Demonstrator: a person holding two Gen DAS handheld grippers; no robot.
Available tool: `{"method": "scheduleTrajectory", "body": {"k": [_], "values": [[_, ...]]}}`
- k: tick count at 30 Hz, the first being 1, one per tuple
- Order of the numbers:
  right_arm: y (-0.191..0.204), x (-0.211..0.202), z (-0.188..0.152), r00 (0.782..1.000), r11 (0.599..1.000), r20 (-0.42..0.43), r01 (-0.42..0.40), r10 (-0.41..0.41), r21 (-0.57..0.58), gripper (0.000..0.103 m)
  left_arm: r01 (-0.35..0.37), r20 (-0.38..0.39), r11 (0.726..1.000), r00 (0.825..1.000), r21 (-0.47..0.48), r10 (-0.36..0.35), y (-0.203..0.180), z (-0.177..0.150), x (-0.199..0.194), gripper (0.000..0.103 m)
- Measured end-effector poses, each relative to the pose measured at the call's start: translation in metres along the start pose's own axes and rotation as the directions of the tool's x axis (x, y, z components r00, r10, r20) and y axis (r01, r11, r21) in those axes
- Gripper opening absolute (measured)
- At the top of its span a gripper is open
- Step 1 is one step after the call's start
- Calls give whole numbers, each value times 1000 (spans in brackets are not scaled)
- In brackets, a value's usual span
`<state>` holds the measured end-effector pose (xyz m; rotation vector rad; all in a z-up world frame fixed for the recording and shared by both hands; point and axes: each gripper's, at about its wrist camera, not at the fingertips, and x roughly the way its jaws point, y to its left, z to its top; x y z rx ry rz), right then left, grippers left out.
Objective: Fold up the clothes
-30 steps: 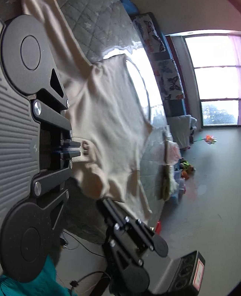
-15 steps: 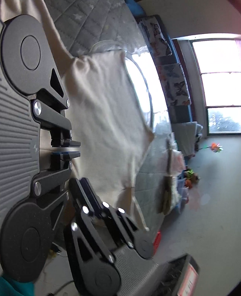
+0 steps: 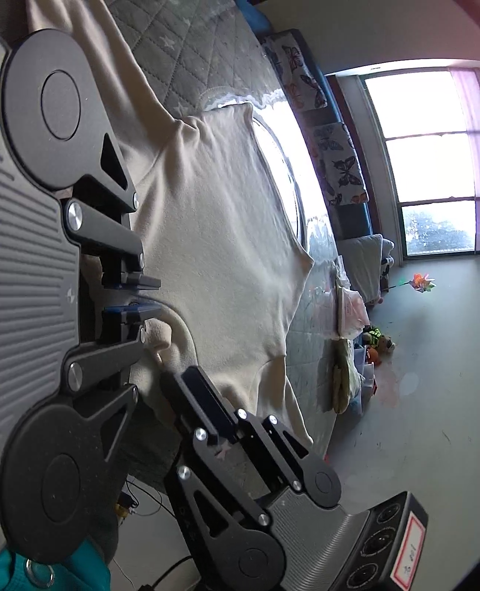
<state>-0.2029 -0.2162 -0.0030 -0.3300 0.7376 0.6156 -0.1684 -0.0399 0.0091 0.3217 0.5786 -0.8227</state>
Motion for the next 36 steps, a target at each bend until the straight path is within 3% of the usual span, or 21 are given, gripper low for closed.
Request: {"method": "scheduleTrajectory", "body": {"k": [3,8,11,15,22,27,29,33,36], "values": [[-14,-9,3,999,996,45,-13,9,89,19,-10,7,999,1000,-53,10,12,9,-4,12],[-44,-10,-1,995,968,69,50,-69,244,21,-83,30,985,996,-151,89,41,27,1,15],[-57,-6,-13,995,946,42,78,-96,313,22,-119,0,976,993,-181,121,54,28,13,24],[-61,-7,-27,995,941,2,92,-98,326,25,-157,-69,972,987,-175,147,61,15,25,25],[-72,-22,-27,990,923,61,94,-126,373,32,-153,-35,975,988,-161,150,53,24,15,31],[-72,-17,-37,991,915,32,105,-127,390,33,-119,8,983,993,-138,122,37,40,12,34],[-74,-26,-40,988,901,56,105,-141,421,38,-102,24,985,994,-137,106,31,46,12,43],[-87,-50,-53,965,846,80,176,-248,503,42,-50,47,992,997,-115,55,12,55,15,44],[-100,-63,-71,938,788,39,267,-345,555,43,-13,49,995,999,-102,18,-2,60,21,44]]}}
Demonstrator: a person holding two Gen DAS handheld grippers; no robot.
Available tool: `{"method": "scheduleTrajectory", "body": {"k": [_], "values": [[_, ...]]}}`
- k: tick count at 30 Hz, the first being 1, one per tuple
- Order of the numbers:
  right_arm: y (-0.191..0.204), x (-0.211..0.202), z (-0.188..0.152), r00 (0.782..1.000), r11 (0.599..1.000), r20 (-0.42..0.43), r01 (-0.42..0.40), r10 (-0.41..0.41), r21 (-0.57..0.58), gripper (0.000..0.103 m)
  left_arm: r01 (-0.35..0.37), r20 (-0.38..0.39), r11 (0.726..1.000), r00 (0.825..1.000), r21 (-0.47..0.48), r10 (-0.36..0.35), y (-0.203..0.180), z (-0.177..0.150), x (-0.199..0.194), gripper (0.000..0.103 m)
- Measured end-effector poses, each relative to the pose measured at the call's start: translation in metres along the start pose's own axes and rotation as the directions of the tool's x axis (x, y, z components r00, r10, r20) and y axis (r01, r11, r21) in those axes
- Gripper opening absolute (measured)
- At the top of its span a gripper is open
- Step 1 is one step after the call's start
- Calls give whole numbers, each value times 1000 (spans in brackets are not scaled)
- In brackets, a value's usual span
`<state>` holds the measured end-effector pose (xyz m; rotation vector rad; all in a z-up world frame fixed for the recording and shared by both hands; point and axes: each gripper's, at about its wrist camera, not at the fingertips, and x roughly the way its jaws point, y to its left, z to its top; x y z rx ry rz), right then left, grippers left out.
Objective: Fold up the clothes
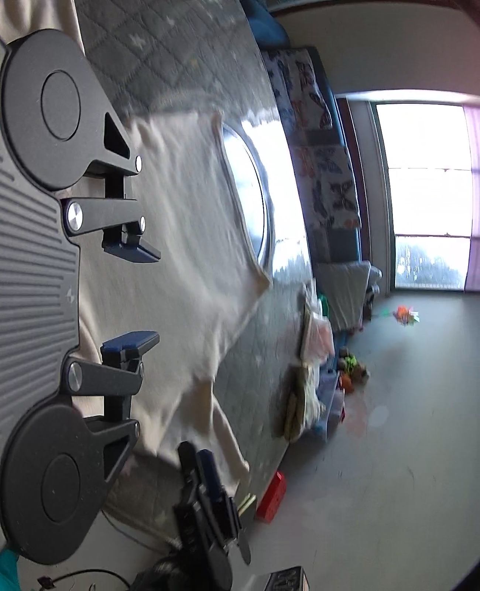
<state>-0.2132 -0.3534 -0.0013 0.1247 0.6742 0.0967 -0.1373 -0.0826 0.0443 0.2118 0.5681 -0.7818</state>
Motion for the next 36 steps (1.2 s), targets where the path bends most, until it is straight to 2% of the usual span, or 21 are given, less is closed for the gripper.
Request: {"method": "scheduleTrajectory", "body": {"k": [3,7,12,17,20,22,26,29,32,34,36], "values": [[-29,-10,-9,993,990,6,119,-120,81,43,30,-9,999,1000,17,-30,-13,2,7,44],[-62,-24,-21,968,947,-7,249,-253,201,43,64,-19,997,998,34,-63,-29,3,15,45],[-98,-30,-32,950,891,-13,298,-313,343,43,94,-34,994,995,60,-92,-45,5,23,45],[-114,-23,-29,940,860,13,305,-340,409,42,103,-35,992,994,76,-101,-55,7,25,48],[-115,-19,-31,927,847,24,330,-373,418,29,101,-39,992,994,79,-98,-58,7,25,49],[-116,-19,-32,924,838,30,332,-382,432,6,100,-42,991,994,87,-97,-60,7,24,50],[-122,-25,-34,921,831,65,314,-384,459,2,109,-51,989,993,103,-104,-65,8,27,50],[-125,-28,-33,925,825,65,299,-373,479,2,115,-56,987,992,109,-110,-69,8,30,50],[-128,-28,-34,922,811,51,310,-383,496,9,125,-62,986,991,109,-118,-73,7,33,50],[-131,-28,-36,921,799,56,303,-385,519,27,127,-67,986,990,112,-120,-74,7,34,50],[-131,-26,-37,914,791,64,309,-400,528,32,128,-71,985,990,115,-121,-75,6,35,51]]}}
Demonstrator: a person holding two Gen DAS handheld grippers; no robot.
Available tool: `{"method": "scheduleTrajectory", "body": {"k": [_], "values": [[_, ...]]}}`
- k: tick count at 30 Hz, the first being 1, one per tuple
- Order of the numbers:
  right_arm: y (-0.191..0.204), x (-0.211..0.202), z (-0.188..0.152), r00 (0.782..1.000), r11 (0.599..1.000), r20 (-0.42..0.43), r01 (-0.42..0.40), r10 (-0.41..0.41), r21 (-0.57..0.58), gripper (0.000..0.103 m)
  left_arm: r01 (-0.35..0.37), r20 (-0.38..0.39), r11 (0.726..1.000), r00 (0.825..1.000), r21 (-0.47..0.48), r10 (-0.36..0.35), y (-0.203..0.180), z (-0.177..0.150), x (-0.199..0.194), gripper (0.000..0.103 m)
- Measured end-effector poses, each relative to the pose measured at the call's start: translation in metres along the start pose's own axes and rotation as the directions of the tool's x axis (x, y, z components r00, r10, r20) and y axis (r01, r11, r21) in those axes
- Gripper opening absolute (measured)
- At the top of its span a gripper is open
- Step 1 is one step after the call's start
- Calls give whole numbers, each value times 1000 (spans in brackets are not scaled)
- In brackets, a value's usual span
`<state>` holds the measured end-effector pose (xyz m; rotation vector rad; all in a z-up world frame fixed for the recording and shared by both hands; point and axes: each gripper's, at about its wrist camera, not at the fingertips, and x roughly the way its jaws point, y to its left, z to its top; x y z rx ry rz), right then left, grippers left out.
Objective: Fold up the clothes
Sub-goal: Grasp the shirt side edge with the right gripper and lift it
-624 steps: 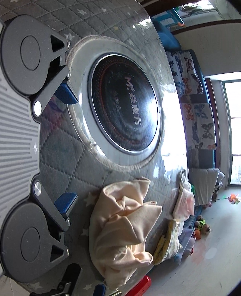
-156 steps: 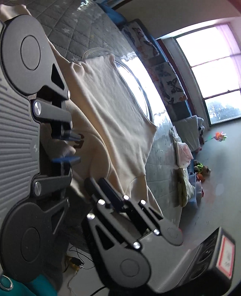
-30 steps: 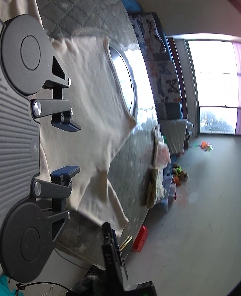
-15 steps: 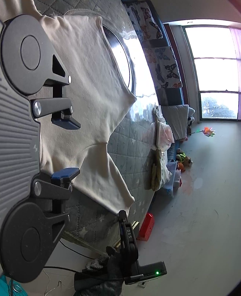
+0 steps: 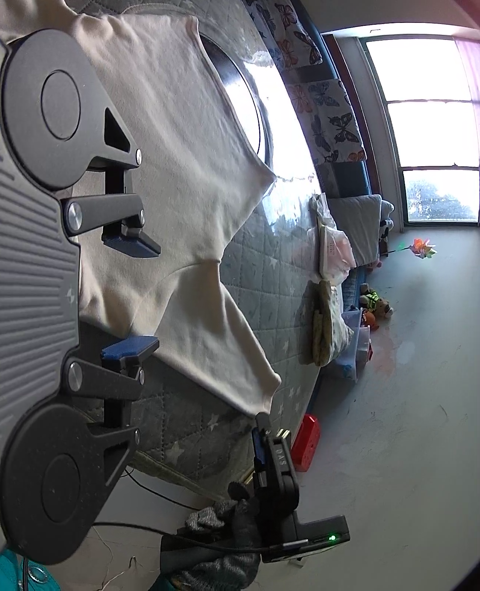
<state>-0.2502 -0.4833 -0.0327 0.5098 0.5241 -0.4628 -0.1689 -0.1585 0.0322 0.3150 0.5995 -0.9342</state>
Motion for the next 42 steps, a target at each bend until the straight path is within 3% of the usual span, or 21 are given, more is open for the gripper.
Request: {"method": "scheduleTrajectory", "body": {"k": [5,7,10,20,31,35,42], "values": [[11,9,-3,1000,998,22,13,-12,-66,32,-4,4,1000,1000,-1,4,0,2,0,54],[15,12,-5,1000,997,25,5,-3,-82,10,-2,4,1000,1000,1,2,-1,2,0,55],[13,9,-4,999,998,37,-16,19,-65,7,6,1,1000,1000,15,-6,-5,2,1,57],[23,-32,34,978,987,139,-147,154,-58,7,65,-12,996,998,53,-65,-17,2,17,62],[68,-47,61,953,958,151,-237,261,-159,7,140,-35,985,990,98,-138,-35,-8,37,69],[88,-55,68,943,940,142,-269,301,-208,7,147,28,988,988,44,-149,-22,-2,20,69],[155,-78,76,902,861,96,-362,420,-358,7,36,141,993,990,-115,-19,36,-7,-26,73]]}}
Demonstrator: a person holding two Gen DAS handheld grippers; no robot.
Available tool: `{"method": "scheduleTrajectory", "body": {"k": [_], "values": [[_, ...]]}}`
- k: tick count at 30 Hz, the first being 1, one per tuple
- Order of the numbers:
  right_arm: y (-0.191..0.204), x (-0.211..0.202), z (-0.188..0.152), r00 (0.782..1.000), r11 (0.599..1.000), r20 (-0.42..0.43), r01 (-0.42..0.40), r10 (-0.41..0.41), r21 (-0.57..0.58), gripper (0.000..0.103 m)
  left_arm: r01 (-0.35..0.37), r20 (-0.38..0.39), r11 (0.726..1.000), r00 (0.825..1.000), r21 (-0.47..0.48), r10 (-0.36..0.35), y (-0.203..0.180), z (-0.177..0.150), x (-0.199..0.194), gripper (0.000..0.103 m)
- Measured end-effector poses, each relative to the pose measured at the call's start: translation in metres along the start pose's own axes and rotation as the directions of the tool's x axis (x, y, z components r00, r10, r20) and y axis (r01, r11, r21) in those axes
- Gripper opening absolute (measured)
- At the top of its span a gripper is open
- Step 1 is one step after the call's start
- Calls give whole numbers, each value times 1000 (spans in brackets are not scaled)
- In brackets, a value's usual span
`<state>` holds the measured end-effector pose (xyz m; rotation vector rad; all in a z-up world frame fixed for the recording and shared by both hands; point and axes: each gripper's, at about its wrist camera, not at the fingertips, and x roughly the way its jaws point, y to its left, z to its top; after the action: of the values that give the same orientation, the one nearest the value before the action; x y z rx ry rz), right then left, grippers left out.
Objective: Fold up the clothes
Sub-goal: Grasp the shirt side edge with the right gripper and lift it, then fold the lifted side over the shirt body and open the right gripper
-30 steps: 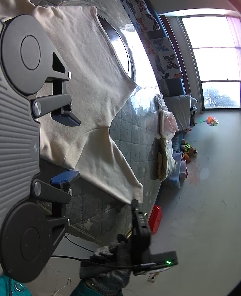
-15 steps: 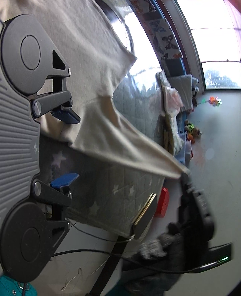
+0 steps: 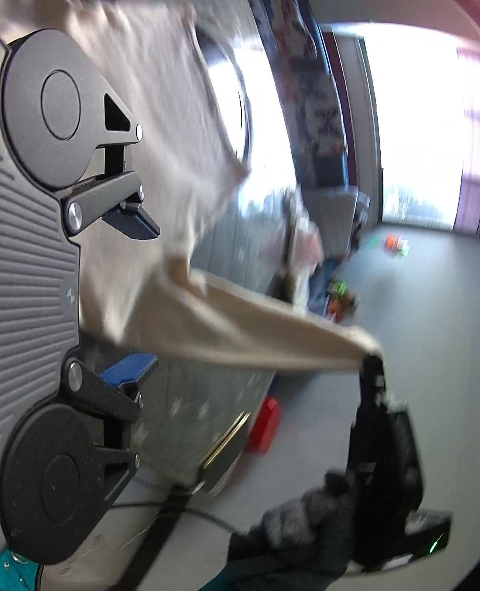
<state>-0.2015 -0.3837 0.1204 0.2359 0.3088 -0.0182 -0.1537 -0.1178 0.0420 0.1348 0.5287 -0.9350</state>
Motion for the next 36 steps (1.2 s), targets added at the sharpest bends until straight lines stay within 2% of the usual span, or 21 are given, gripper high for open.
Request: {"method": "scheduleTrajectory", "body": {"k": [4,8,13,14,16,20,22,23,26,27,30,33,36], "values": [[49,15,1,992,990,-42,-118,115,-78,7,-101,14,991,995,-91,102,35,-10,-25,73],[94,39,-14,969,964,-128,-227,210,-139,7,-192,8,968,981,-162,195,62,-25,-50,74],[155,73,-65,904,908,-292,-374,312,-188,7,-267,-15,935,962,-231,271,84,-45,-74,75],[159,76,-71,896,902,-309,-388,321,-188,7,-274,-21,931,961,-241,277,86,-47,-76,75],[176,90,-91,864,886,-367,-429,346,-177,7,-284,-31,923,958,-258,286,89,-52,-79,75],[189,102,-116,828,865,-419,-474,374,-166,10,-288,-44,919,957,-271,287,91,-61,-80,75],[186,105,-119,805,860,-443,-494,396,-130,12,-292,-42,919,956,-265,291,90,-59,-80,75],[182,103,-119,800,856,-445,-501,403,-126,12,-293,-39,920,955,-262,293,91,-58,-79,75],[169,89,-115,803,855,-442,-501,400,-137,13,-294,-23,921,954,-256,298,91,-53,-81,75],[159,79,-113,811,860,-440,-489,385,-148,13,-293,-17,921,954,-257,298,91,-50,-81,75],[132,66,-113,842,890,-445,-418,304,-183,13,-277,7,927,958,-252,288,88,-42,-79,75],[97,58,-115,863,929,-454,-327,219,-172,13,-239,22,942,968,-235,251,81,-35,-72,74],[67,57,-122,861,959,-474,-263,184,-106,13,-209,14,953,976,-218,217,73,-31,-56,68]]}}
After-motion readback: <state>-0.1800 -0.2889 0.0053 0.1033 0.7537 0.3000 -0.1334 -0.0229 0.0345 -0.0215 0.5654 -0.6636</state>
